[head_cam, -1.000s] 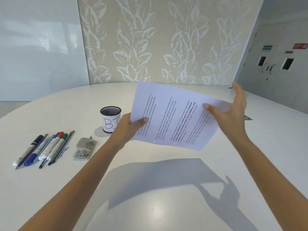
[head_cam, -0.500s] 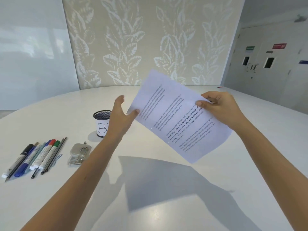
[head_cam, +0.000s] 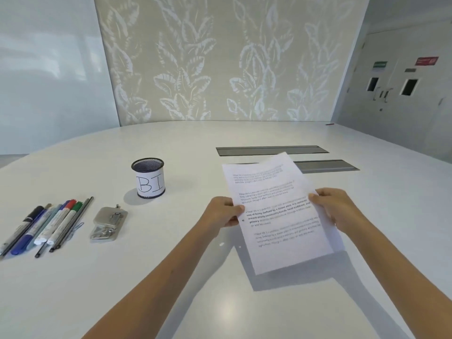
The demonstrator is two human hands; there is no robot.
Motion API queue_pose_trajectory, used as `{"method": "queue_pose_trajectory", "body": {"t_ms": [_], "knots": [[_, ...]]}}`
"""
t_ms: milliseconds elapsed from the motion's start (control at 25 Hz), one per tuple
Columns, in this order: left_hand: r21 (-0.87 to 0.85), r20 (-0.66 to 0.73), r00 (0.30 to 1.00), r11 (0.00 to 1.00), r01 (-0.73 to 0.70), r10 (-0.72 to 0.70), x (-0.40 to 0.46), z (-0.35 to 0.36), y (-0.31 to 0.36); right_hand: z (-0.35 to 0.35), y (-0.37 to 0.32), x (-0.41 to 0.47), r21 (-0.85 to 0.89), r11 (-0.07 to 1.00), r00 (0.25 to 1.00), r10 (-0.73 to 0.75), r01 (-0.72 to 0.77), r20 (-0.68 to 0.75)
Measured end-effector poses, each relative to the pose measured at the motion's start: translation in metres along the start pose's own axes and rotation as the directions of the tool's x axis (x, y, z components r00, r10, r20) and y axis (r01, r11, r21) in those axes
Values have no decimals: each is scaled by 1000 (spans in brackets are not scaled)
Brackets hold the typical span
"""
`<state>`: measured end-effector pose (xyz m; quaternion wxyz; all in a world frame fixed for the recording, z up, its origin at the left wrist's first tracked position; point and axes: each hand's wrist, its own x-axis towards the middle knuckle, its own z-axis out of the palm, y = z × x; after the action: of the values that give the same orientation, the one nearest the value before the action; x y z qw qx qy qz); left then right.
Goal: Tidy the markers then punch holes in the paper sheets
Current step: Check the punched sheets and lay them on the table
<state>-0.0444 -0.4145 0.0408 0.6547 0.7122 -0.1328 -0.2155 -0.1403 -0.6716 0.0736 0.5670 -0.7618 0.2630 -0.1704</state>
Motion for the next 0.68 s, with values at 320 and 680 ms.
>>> {"method": "queue_pose_trajectory", "body": {"t_ms": [320,680], "knots": [[603,-241,958,798,25,152,35,48,-19,-8,68,44,-325,940,994,-104,107,25],[845,-319,898,521,123,304,77,36,-39,13,78,99,-554,781,957,-250,289,147]]}}
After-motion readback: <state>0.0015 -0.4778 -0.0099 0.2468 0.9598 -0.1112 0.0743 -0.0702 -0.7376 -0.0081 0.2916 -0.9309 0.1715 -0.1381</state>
